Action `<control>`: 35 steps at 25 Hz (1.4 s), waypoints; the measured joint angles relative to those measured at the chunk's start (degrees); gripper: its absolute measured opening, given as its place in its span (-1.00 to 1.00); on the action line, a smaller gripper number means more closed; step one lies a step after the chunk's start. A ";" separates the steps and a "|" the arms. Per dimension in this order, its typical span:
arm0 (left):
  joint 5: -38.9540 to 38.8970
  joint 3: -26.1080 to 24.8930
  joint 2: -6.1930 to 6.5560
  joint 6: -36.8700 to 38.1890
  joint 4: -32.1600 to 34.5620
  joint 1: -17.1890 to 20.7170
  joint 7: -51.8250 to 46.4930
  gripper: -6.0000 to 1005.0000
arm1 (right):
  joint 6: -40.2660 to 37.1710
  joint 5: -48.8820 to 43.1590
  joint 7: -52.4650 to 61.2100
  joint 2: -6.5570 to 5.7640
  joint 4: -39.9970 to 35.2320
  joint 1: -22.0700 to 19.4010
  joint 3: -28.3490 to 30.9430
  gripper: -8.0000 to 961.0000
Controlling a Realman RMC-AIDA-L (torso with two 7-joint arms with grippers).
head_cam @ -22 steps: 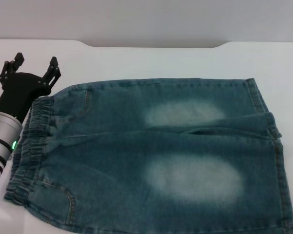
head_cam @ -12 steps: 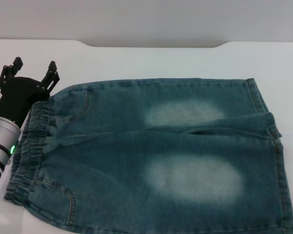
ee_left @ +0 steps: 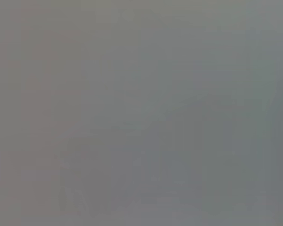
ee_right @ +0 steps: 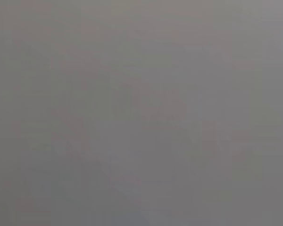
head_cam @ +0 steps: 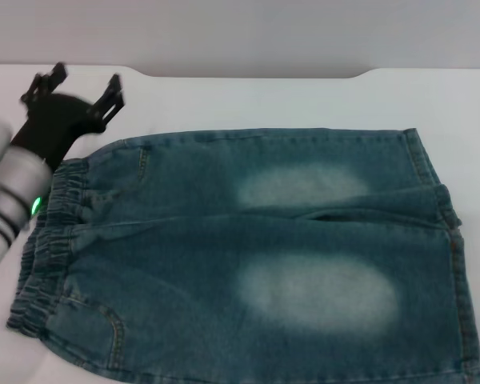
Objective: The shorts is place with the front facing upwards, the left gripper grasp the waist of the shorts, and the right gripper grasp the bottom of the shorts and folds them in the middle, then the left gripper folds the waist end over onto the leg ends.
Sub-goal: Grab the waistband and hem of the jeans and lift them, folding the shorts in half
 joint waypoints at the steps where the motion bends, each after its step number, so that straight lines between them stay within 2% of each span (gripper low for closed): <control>1: 2.09 -1.53 0.42 -3.78 -3.23 0.23 0.00 0.69 | 2.32 0.05 -0.45 -1.86 3.02 0.06 0.86 0.19; 3: 5.33 -4.26 0.94 -11.24 -10.19 1.26 0.01 0.69 | 9.19 0.10 -3.41 -7.17 11.41 -0.23 4.56 0.18; 5: 9.90 -8.64 1.05 -22.23 -20.20 2.95 0.08 0.69 | 16.41 0.13 -8.51 -11.25 19.38 -1.25 9.72 0.17; 6: 11.26 -10.28 0.88 -26.31 -23.37 3.43 0.18 0.69 | 20.91 0.11 -11.93 -12.33 22.93 -2.23 13.37 0.17; 7: 11.26 -10.28 0.88 -26.31 -23.37 3.43 0.18 0.69 | 25.18 -0.05 -15.02 -12.96 26.24 -3.23 16.90 0.16; 8: 12.21 -11.83 0.63 -30.89 -26.86 3.77 0.56 0.69 | 30.96 -0.25 -19.64 -13.02 29.70 -4.93 21.77 0.16; 9: 12.21 -11.83 0.63 -30.89 -26.86 3.77 0.56 0.69 | 35.91 -0.34 -23.13 -12.72 32.54 -6.41 26.07 0.15; 10: 12.77 -13.47 0.37 -36.46 -31.34 4.02 1.42 0.69 | 41.15 -0.35 -26.62 -12.08 35.41 -8.06 30.57 0.15; 11: 12.86 -16.18 -0.46 -49.15 -39.26 4.54 5.00 0.69 | 48.09 -0.35 -30.25 -10.65 38.02 -9.95 36.16 0.14; 12: 12.87 -16.68 -0.77 -50.74 -40.13 4.60 5.59 0.69 | 54.89 -0.36 -33.22 -8.89 40.17 -11.69 41.71 0.14; 13: 12.86 -17.54 -1.44 -53.67 -41.66 4.70 6.66 0.69 | 62.39 -0.49 -35.95 -5.94 42.12 -13.50 48.72 0.13; 14: 12.83 -18.65 -2.16 -56.98 -43.01 4.67 7.80 0.69 | 67.98 -0.68 -37.89 -3.56 43.10 -14.56 53.59 0.13; 15: 12.78 -19.40 -2.61 -59.37 -44.02 4.58 8.50 0.69 | 75.17 -1.00 -40.70 -0.67 44.27 -15.73 59.03 0.12; 16: 12.70 -20.17 -2.86 -63.29 -45.24 4.28 9.14 0.69 | 81.35 -1.75 -43.38 2.75 45.32 -16.62 65.20 0.12; 18: 12.52 -21.12 -3.03 -70.55 -47.18 3.18 9.68 0.69 | 91.55 -5.32 -46.61 8.35 47.03 -17.36 74.42 0.11; 19: 12.52 -21.31 -3.03 -72.29 -47.50 2.68 9.68 0.69 | 95.43 -8.94 -46.89 10.26 47.48 -17.29 77.87 0.11; 20: 12.51 -21.52 -3.05 -74.11 -47.93 2.02 9.68 0.69 | 98.53 -12.77 -45.97 11.33 47.86 -16.96 80.46 0.10; 22: 12.50 -21.65 -3.09 -74.45 -48.11 1.75 9.68 0.69 | 100.64 -19.36 -41.40 11.12 48.01 -16.19 82.06 0.09; 24: 12.52 -21.67 -3.22 -73.79 -47.99 1.85 9.74 0.69 | 99.01 -24.84 -37.96 11.03 48.04 -15.57 81.23 0.08; 28: 12.44 -21.27 -3.23 -73.00 -46.64 1.13 9.47 0.69 | 87.77 -27.55 -37.46 11.22 45.34 -15.12 77.88 0.06; 32: 12.25 -21.55 -3.33 -74.96 -45.54 -0.24 9.12 0.69 | 72.65 -28.07 -36.79 11.06 40.19 -13.92 73.20 0.04; 35: 12.15 -21.61 -3.31 -76.79 -45.77 -0.68 8.80 0.69 | 68.20 -28.62 -36.58 11.15 38.17 -12.42 72.31 0.03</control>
